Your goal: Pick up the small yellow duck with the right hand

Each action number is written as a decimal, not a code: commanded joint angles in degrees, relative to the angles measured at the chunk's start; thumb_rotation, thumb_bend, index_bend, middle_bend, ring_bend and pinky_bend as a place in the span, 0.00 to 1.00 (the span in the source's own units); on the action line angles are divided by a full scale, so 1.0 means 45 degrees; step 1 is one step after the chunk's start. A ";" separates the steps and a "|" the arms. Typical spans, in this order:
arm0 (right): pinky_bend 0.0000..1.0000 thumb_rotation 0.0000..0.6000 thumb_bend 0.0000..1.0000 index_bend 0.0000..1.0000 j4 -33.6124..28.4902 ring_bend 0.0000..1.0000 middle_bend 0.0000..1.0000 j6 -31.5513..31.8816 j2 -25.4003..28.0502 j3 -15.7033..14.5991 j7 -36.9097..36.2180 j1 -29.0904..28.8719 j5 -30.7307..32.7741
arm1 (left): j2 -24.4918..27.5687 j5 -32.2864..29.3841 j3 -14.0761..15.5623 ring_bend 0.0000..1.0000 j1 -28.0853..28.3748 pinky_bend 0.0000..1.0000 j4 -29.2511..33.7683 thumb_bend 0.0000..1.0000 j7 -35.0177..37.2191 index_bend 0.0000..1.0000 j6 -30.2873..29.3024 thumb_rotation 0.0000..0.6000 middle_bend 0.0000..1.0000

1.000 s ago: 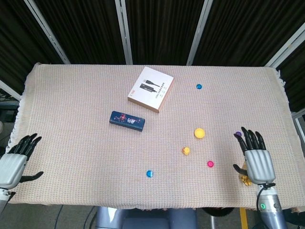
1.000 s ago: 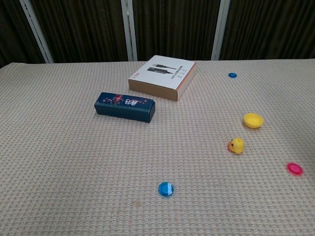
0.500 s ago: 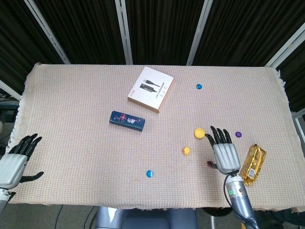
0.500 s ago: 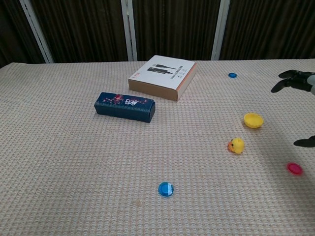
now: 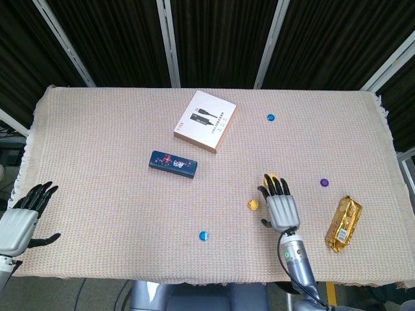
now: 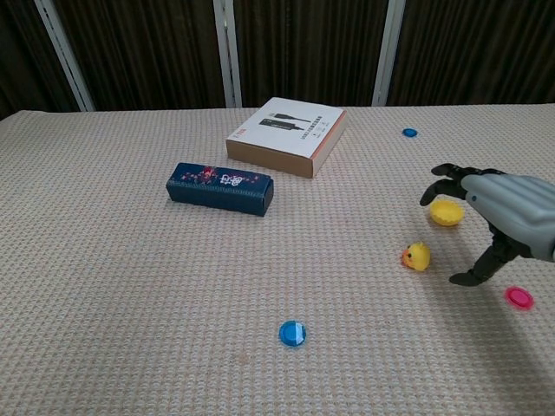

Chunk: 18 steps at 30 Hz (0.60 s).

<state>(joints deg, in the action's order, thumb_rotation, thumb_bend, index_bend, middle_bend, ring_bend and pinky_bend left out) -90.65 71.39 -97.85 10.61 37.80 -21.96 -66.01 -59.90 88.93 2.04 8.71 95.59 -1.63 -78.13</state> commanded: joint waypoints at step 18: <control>0.00 1.00 0.00 0.33 0.1854 0.00 0.00 -0.0312 -0.1314 0.0153 -0.0608 -0.0694 0.0226 | 0.0048 0.0025 0.0017 0.00 0.0015 0.22 0.0114 0.00 -0.0005 0.00 0.0028 1.00 0.00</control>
<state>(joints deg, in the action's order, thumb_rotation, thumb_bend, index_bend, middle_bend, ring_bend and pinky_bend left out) -82.58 70.17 -103.58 11.23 35.10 -24.91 -65.17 -59.68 89.04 2.12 8.78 96.10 -1.66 -78.01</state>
